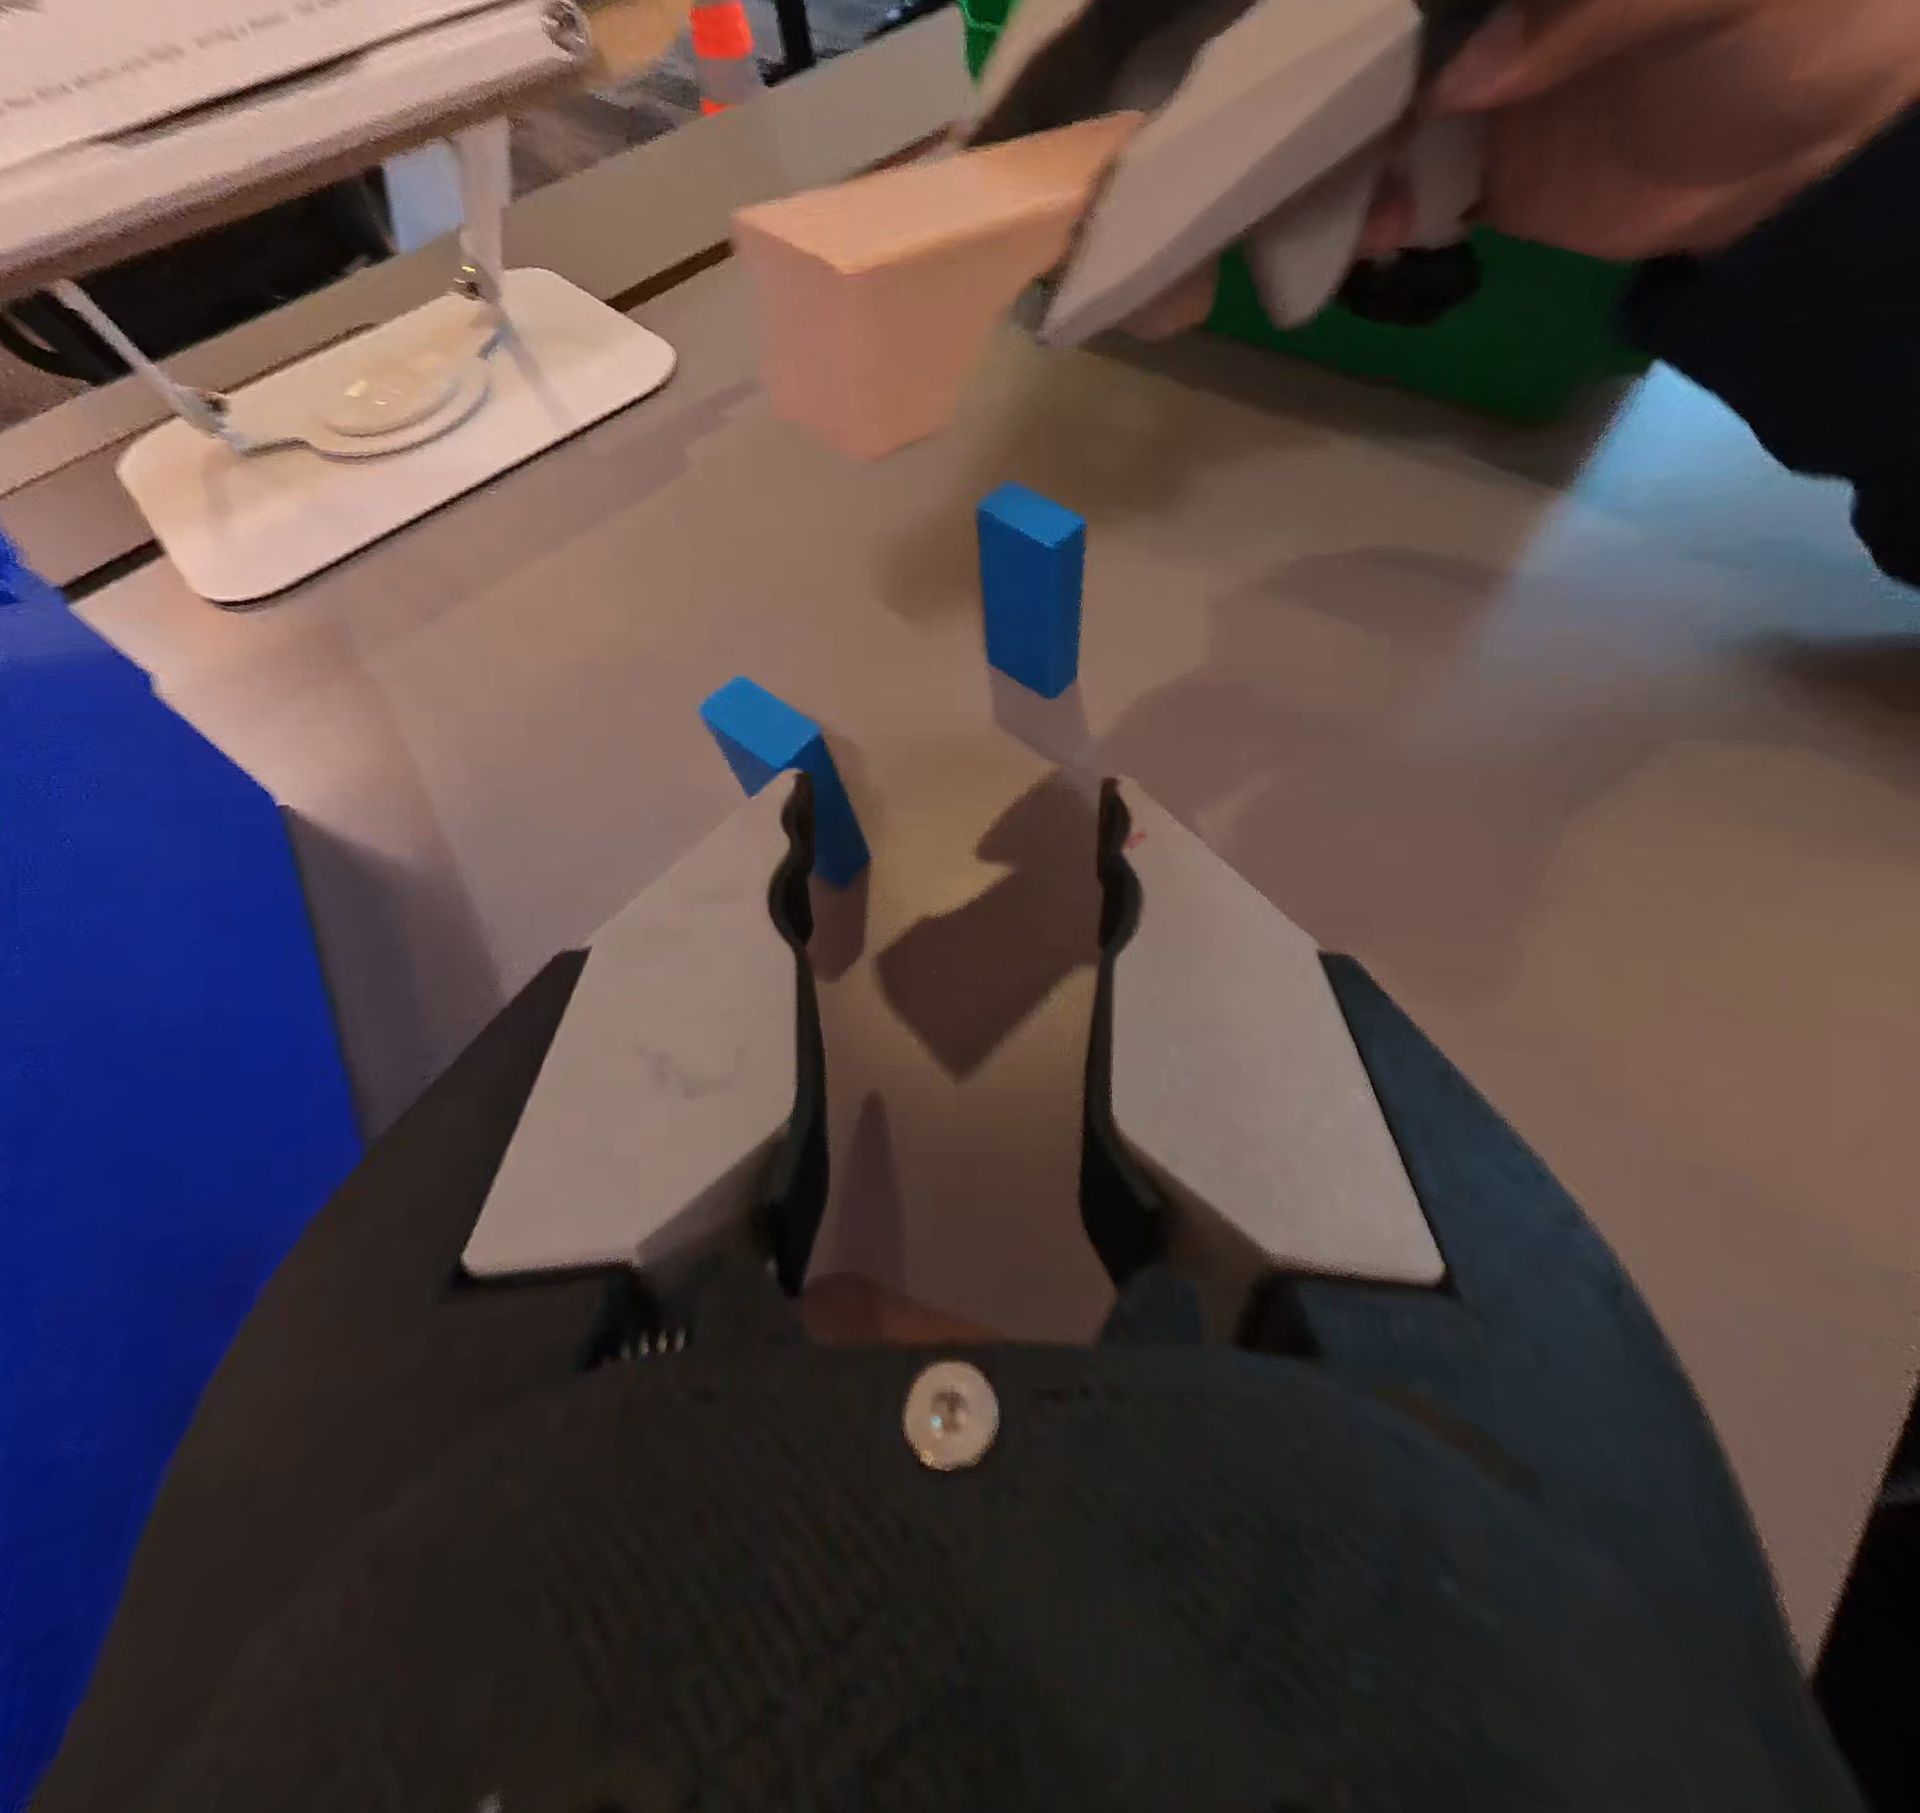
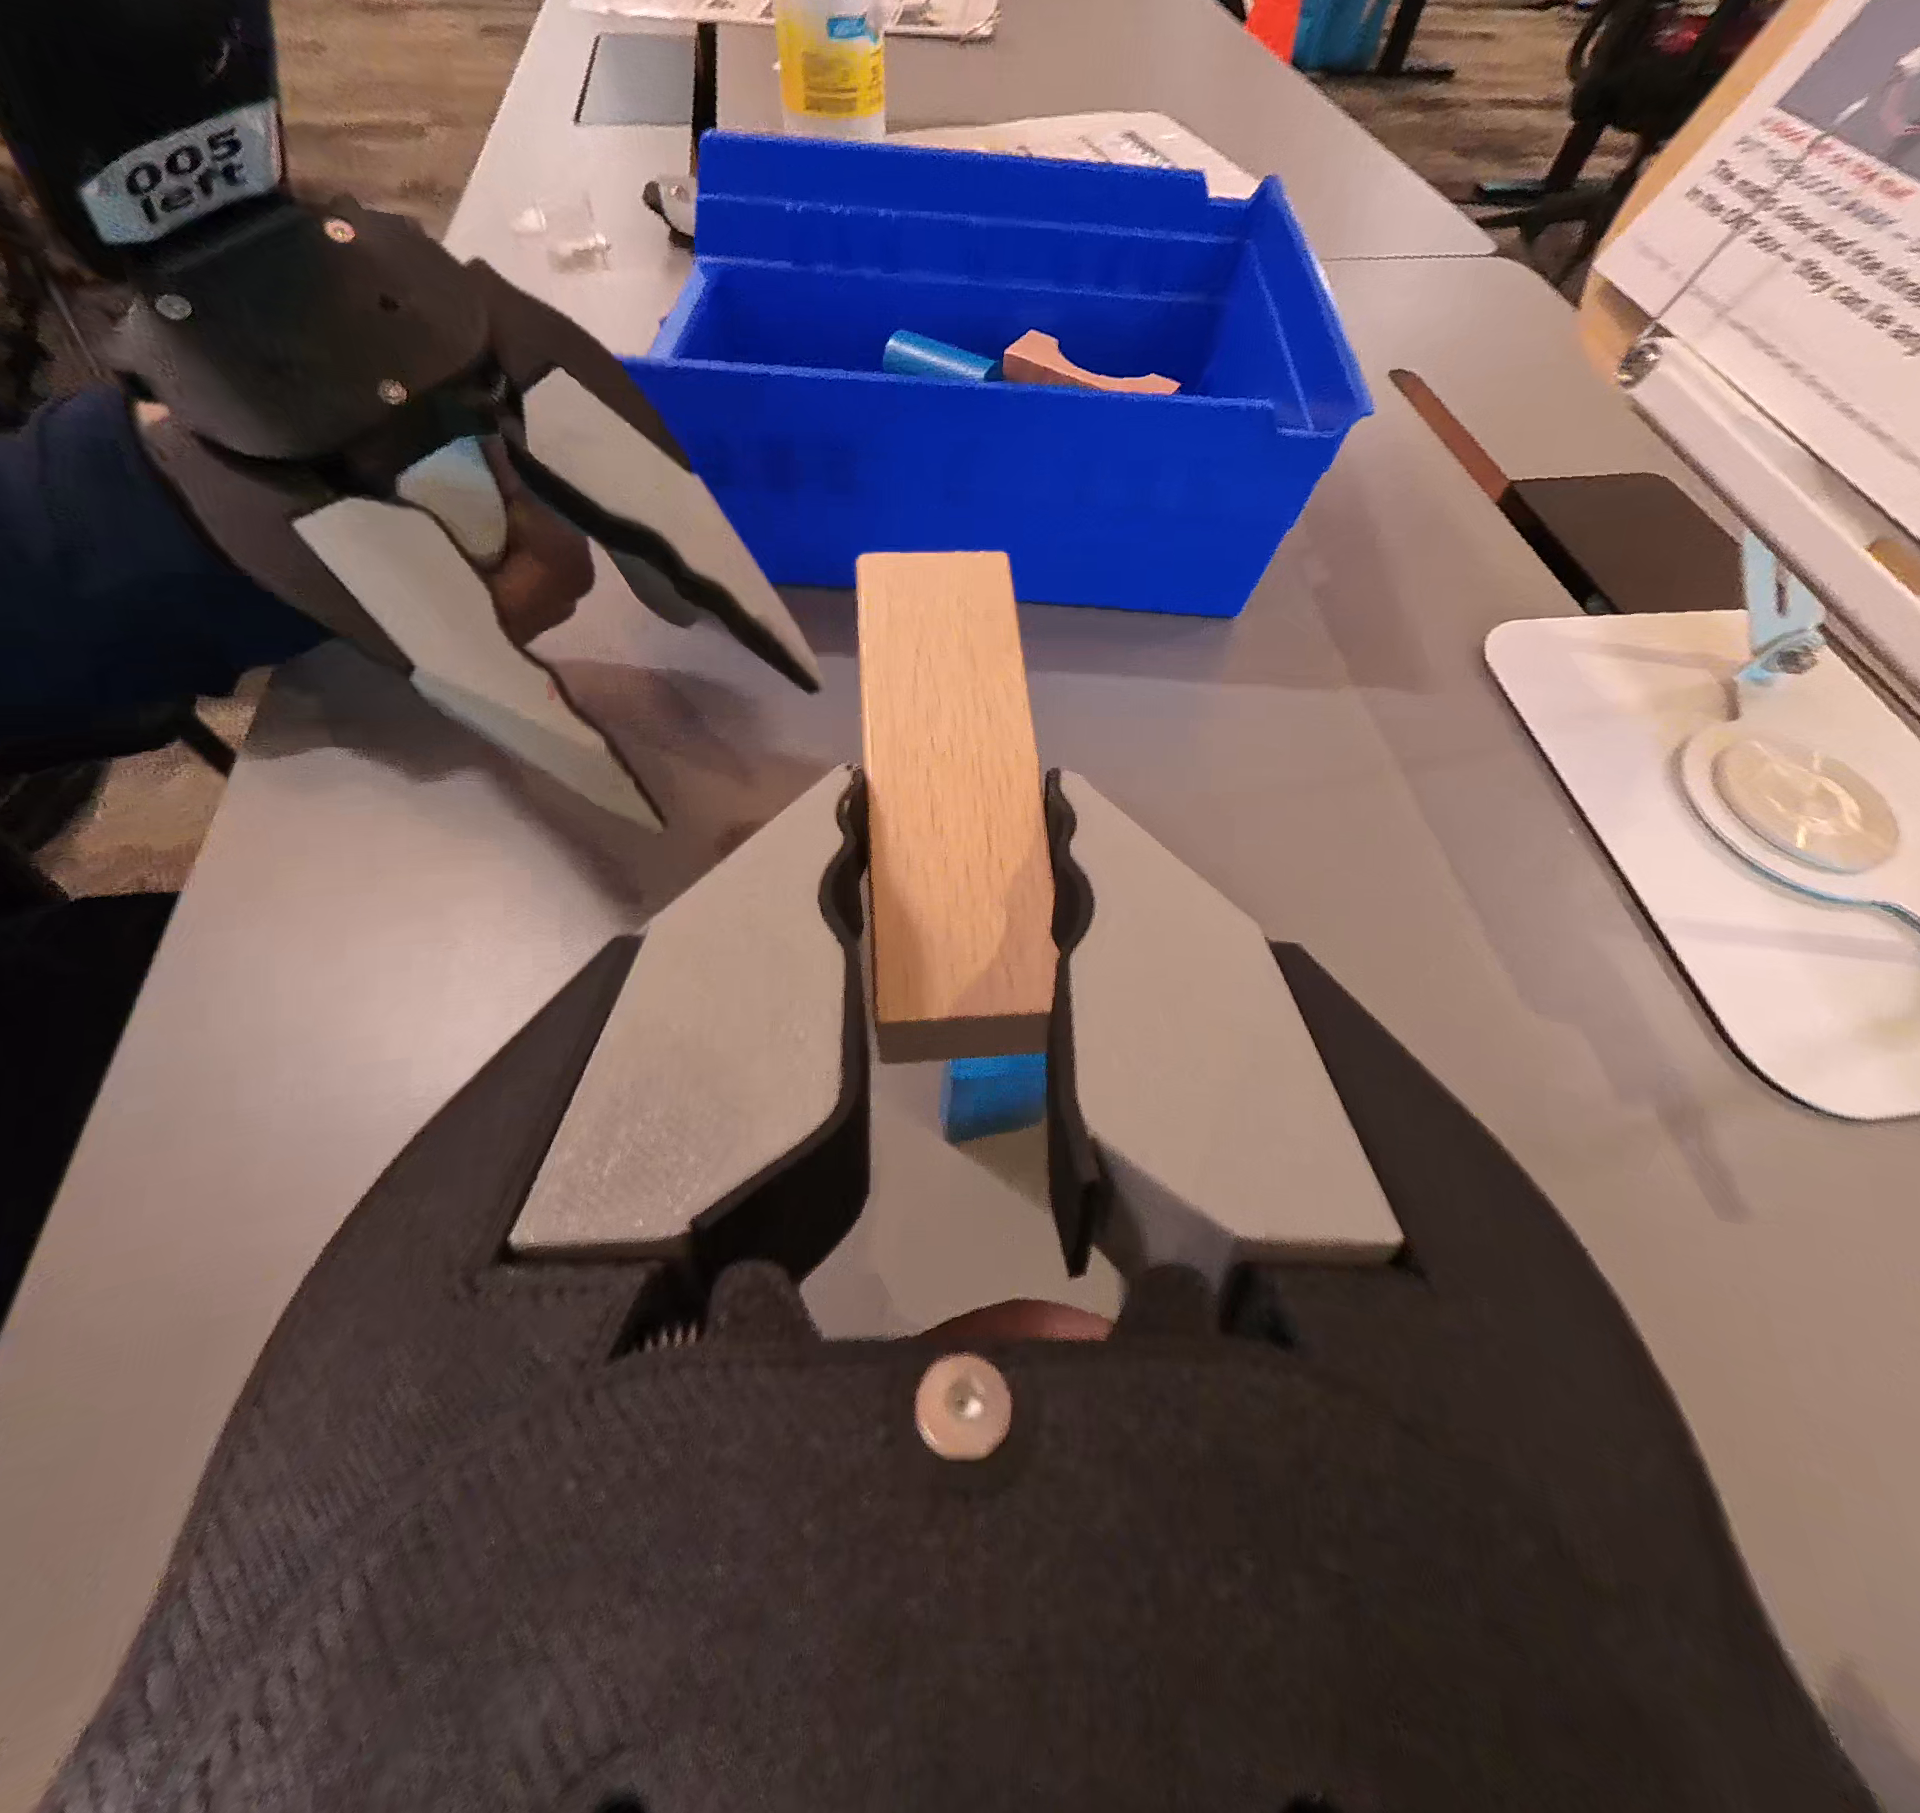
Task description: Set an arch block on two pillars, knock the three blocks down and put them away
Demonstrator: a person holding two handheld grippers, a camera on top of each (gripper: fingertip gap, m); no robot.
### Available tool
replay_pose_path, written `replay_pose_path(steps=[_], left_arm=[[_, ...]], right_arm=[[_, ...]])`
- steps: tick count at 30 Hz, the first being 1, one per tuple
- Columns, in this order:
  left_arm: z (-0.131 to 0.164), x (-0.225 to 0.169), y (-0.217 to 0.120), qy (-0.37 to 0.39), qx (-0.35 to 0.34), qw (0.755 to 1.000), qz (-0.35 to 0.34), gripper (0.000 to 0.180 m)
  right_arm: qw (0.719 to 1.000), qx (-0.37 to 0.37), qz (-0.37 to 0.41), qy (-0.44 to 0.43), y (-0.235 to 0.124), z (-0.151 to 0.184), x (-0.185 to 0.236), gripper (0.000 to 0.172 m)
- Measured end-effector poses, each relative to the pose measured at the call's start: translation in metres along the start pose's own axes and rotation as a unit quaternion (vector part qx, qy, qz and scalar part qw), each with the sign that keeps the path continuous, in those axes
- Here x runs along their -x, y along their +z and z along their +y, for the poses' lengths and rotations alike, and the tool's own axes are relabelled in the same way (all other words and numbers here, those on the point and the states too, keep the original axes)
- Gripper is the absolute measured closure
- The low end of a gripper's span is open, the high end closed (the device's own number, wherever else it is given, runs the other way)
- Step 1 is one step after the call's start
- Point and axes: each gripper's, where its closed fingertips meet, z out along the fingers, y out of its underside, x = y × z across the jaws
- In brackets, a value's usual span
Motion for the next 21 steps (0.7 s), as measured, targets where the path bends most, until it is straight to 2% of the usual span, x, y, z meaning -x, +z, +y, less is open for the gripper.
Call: replay_pose_path(steps=[4, 8, 10, 12, 15, 21], left_arm=[[0.017, 0.013, 0.013, 0.005, 0.017, 0.999, -0.03, 0.119], [0.028, 0.021, 0.015, -0.013, 0.005, 0.999, -0.035, 0.119], [0.024, 0.028, 0.013, -0.018, -0.011, 0.999, -0.048, 0.119], [0.021, 0.029, 0.011, -0.035, -0.024, 0.998, -0.04, 0.123], [0.027, 0.026, 0.014, -0.048, -0.006, 0.999, -0.018, 0.121], [0.034, 0.024, 0.022, -0.001, 0.027, 1.0, -0.011, 0.123]], right_arm=[[0.999, 0.013, -0.031, 0.0, 0.015, -0.001, -0.005, 0.141], [0.998, 0.031, -0.05, 0.001, 0.027, 0.004, -0.012, 0.141], [0.998, 0.037, -0.056, -0.002, 0.031, 0.006, -0.01, 0.141], [0.997, 0.049, -0.056, -0.003, 0.035, 0.012, -0.007, 0.141], [0.997, 0.06, -0.048, -0.011, 0.037, 0.019, -0.002, 0.141], [0.998, 0.053, -0.041, -0.001, 0.037, 0.021, -0.005, 0.141]])
